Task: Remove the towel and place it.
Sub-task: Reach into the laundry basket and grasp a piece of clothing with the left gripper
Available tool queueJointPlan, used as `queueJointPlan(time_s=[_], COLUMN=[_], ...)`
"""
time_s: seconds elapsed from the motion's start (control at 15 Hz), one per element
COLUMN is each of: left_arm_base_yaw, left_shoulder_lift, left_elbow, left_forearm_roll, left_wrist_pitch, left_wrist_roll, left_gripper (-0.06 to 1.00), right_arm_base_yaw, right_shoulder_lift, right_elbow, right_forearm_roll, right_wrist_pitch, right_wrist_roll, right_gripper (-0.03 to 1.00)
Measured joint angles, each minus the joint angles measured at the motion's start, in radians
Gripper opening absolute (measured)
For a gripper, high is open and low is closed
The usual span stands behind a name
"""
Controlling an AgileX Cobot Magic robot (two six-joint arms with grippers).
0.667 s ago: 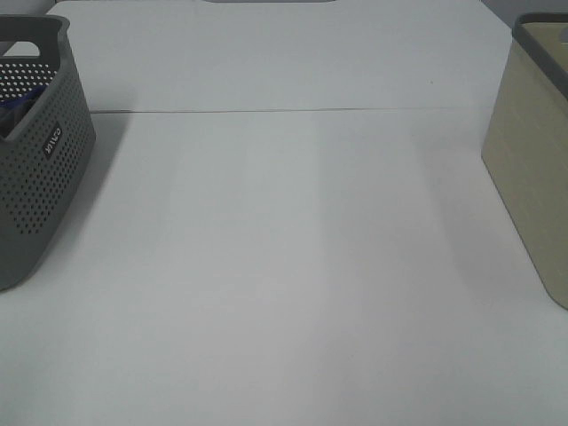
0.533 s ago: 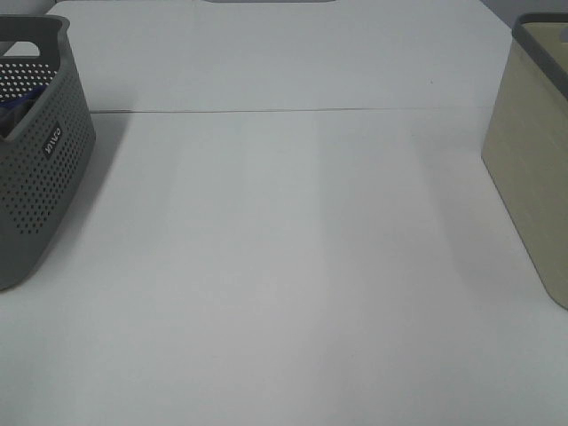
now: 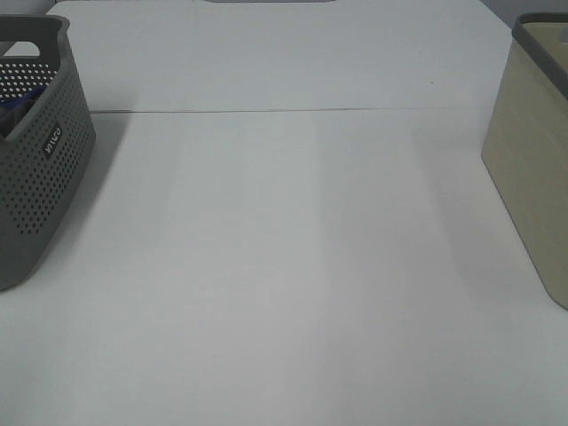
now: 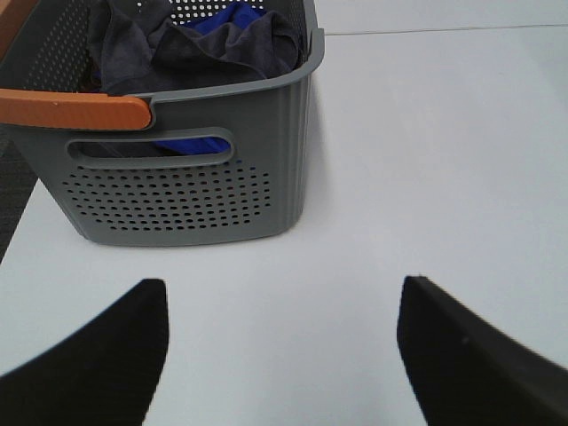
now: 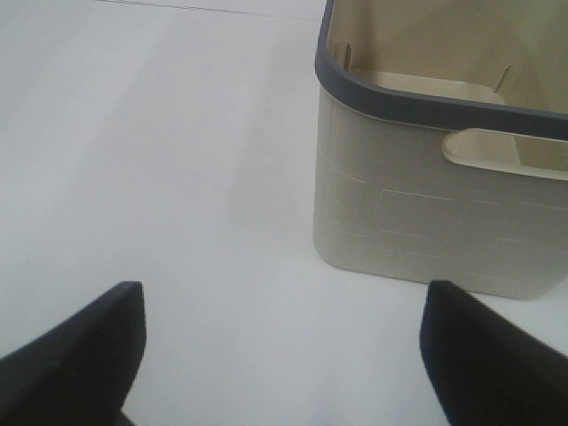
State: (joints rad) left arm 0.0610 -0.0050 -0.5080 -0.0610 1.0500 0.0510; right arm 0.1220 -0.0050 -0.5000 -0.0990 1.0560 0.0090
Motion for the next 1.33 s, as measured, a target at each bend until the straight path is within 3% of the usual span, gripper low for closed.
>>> queueJointPlan(time_s=[0.6, 0.87, 1.33], left_arm_base_yaw=[0.000, 0.000, 0.000], left_shoulder_lift=[0.000, 0.000, 0.000], left_elbow=[0.000, 0.000, 0.000], left_forearm_roll=[0.002, 0.061, 0.042], left_wrist_pitch=[0.000, 0.000, 0.000], left_wrist_roll=[-0.003, -0.066, -0.051], left_gripper=[0.69, 0.95, 0.99], right_arm_base_yaw=[0.000, 0.000, 0.000], right_shoulder_lift=[0.000, 0.000, 0.000], right_elbow=[0.000, 0.000, 0.000], right_forearm_roll=[0.000, 0.000, 0.000], right_wrist_pitch=[0.000, 0.000, 0.000], right_wrist_roll=[0.000, 0.000, 0.000], right_gripper=[0.82, 0.82, 0.82])
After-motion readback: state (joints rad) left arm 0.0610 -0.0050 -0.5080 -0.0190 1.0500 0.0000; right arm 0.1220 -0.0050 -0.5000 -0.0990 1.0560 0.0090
